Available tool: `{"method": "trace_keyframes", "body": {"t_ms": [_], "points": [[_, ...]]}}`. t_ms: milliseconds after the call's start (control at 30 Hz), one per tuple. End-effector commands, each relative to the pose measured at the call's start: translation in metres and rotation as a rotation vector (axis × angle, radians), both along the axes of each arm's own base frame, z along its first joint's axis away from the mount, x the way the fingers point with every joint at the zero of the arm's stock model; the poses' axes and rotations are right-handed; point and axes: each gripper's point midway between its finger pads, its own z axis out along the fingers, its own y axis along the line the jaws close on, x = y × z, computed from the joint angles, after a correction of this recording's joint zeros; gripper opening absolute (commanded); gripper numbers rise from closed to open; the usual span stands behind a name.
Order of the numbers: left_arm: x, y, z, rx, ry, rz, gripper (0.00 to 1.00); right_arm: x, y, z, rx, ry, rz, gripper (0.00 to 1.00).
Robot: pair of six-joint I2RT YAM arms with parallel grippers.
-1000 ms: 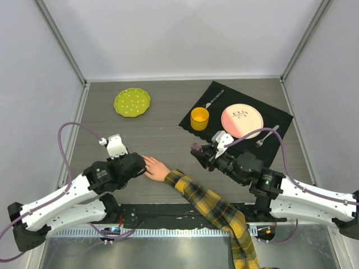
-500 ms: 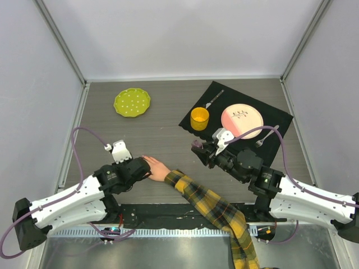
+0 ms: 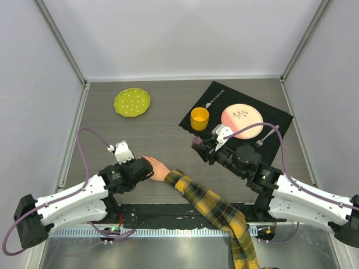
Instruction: Paint the nails
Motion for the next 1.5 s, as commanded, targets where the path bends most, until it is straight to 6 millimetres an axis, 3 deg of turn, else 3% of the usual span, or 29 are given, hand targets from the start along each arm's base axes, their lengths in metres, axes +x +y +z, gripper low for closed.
{"method": "trace_keyframes", "body": {"t_ms": [0,1467], "points": [[0.010,-0.003,0.003,-0.030,-0.058,0.029,0.00,0.001,0.003,0.026,0.082,-0.035,0.014,0.01],[0.023,-0.008,-0.012,-0.029,-0.014,0.017,0.00,0.006,0.006,0.017,0.070,-0.012,0.023,0.01]]}}
